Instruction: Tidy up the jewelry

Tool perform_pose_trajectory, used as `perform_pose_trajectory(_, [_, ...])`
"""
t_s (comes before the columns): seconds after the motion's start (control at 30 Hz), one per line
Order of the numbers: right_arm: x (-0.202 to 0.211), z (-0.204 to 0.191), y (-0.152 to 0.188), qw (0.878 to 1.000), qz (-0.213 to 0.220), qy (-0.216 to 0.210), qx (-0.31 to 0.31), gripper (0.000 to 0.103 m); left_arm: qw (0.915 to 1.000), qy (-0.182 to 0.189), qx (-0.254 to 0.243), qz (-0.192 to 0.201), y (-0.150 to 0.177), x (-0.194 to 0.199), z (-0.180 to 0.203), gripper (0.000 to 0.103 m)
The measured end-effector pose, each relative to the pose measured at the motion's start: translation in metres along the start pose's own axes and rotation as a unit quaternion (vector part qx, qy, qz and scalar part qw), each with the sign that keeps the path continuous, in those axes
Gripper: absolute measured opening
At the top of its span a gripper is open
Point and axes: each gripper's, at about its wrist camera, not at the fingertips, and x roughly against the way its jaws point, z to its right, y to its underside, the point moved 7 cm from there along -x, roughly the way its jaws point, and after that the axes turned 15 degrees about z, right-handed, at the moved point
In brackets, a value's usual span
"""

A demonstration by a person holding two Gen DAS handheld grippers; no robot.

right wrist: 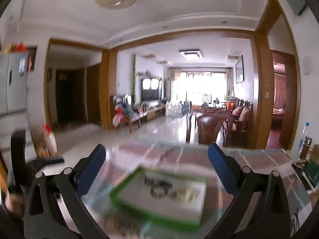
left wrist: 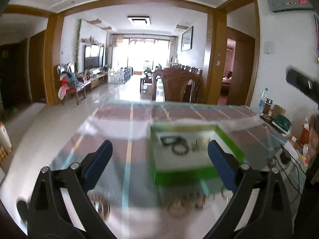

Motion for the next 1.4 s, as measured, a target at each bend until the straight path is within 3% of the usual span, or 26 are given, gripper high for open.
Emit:
perform_pose_trajectory(0.17, [0.056, -0.006, 0.1, 0.995, -0.097, 0.033, -0.007, 0.1, 0.9979, -0.014, 0.035, -0.053, 0.065, 0.035, -0.007, 0.095])
perform_pose_trajectory(0.27, [0.085, -0.009, 0.144, 0.987, -0.14, 0.052, -0.051, 0.1, 0.9965, -0.012, 0.038, -0.073, 0.092, 0.051, -0.002, 0.095])
perform_pose_trajectory(0.37, [0.111, -0.017, 0.176, 0.981, -0.174, 0.063, -0.055, 0.1, 0.9955, -0.014, 0.036, -0.086, 0.115, 0.06, 0.007, 0.095])
perform_pose_trajectory(0.53, [0.132, -0.02, 0.196, 0.976, -0.196, 0.076, -0.053, 0.1, 0.9932, -0.001, 0.033, -0.111, 0.139, 0.068, 0.02, 0.095])
perform_pose_trajectory(0.83, [0.124, -0.015, 0.19, 0.978, -0.189, 0.072, -0.049, 0.1, 0.9934, 0.011, 0.022, -0.112, 0.135, 0.068, 0.035, 0.095])
perform_pose_trajectory(1.0, [0.086, -0.029, 0.19, 0.976, -0.216, 0.015, -0.025, 0.099, 0.993, 0.007, 0.029, -0.114, 0.136, 0.065, 0.03, 0.095])
perform_pose_trajectory(1.07, [0.058, -0.041, 0.198, 0.969, -0.244, -0.026, -0.007, 0.089, 0.9928, 0.006, 0.032, -0.116, 0.138, 0.064, 0.027, 0.095])
perform_pose_trajectory(1.23, [0.001, -0.065, 0.229, 0.945, -0.315, -0.091, 0.007, 0.054, 0.9921, -0.006, 0.038, -0.119, 0.142, 0.065, 0.013, 0.095])
perform_pose_trajectory(1.4, [-0.027, -0.09, 0.249, 0.927, -0.351, -0.128, 0.027, 0.035, 0.9907, -0.023, 0.051, -0.124, 0.146, 0.064, -0.006, 0.095])
